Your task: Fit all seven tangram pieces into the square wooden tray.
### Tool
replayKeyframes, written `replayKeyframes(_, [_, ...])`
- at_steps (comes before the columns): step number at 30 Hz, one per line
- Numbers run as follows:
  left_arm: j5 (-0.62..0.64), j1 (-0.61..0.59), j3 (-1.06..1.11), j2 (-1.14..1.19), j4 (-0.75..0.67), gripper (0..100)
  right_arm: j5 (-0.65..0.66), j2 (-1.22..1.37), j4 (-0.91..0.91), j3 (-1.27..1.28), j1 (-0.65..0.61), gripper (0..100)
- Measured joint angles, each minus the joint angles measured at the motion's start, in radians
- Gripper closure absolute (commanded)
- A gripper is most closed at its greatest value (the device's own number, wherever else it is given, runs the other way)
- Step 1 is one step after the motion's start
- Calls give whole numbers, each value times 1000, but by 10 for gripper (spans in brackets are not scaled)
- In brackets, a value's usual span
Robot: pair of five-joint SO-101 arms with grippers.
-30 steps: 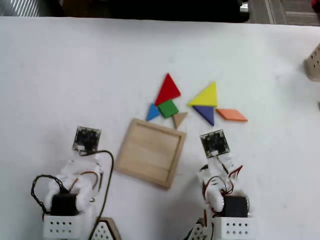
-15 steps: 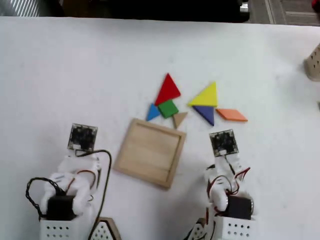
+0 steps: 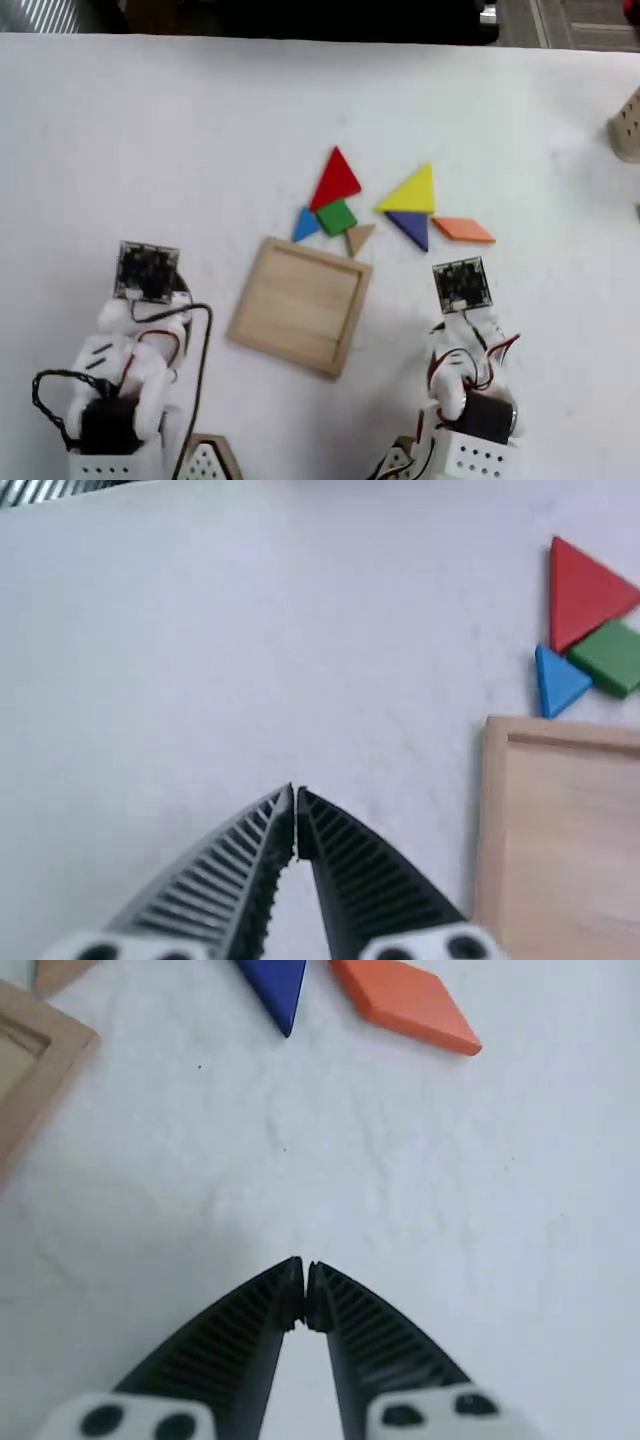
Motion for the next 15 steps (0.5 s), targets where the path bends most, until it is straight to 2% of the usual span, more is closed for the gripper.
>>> replayKeyframes(2, [37,-20,-43,57,0,801,0,0,-17,0,0,974])
replayKeyframes(4, [87,-21,-97,147,0,786,0,0,-32,-3,-11,974])
replayKeyframes(7, [150,-21,-207,331,0,802,0,0,-38,-23,-38,974])
replayKeyframes(11, [172,-15,-356,629,0,828,0,0,-38,-80,-49,974])
replayKeyframes(15, [186,25,-393,914,-61,862,0,2,-38,-164,-49,974])
